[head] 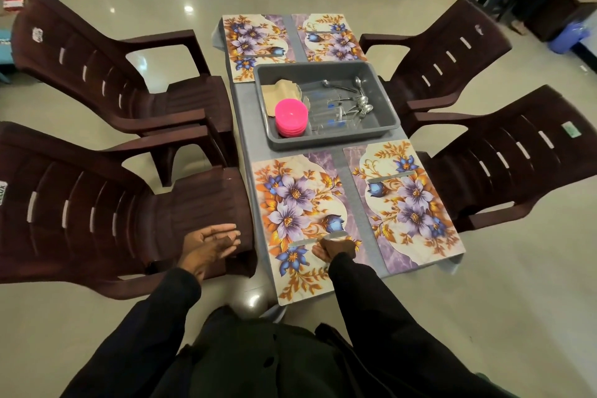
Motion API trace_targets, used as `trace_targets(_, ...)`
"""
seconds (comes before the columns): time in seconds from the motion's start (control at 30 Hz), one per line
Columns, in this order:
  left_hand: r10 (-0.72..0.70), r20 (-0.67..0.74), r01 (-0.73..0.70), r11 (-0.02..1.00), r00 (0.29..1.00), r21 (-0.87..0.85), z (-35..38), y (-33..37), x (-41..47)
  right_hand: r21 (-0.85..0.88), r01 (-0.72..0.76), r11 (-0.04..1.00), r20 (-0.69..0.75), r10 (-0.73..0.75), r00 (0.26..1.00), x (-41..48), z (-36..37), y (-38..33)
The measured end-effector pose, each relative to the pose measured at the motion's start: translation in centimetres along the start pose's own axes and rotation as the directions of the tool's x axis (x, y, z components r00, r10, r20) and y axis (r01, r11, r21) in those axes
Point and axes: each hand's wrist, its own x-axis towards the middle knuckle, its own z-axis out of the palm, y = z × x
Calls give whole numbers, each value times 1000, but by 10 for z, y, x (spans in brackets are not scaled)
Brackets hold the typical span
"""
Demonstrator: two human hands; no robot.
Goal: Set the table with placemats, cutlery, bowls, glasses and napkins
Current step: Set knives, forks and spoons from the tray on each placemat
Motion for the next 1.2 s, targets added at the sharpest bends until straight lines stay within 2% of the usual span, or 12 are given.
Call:
trace_targets(0.07, -1, 7, 1, 1000, 1000, -1, 6, -1, 2, -24, 39, 999, -50, -40, 998, -4, 2, -5)
trace_targets(0.27, -37, 46, 36, 999, 998, 23, 23, 5, 18, 8, 60, 998, -26, -60, 998, -23, 2, -22)
trace_targets(0.53, -1, 153, -12, 996, 988, 87, 52, 28, 44, -120, 225, 967, 83, -216, 973, -37, -4, -47)
trace_targets(0.63, 10, 164, -25, 996, 986, 89, 65, 41, 60, -217, 335, 917, 115, -317, 941, -35, -12, -72)
trace_targets(0.8, 51, 172, -69, 992, 984, 101, 101, 69, 87, -272, 473, 838, 126, -456, 881, -19, -24, -128)
trace_targets(1.2, 133, 49, -133, 991, 990, -10, 235, 122, 151, -426, 656, 623, 138, -672, 728, 89, -70, -304)
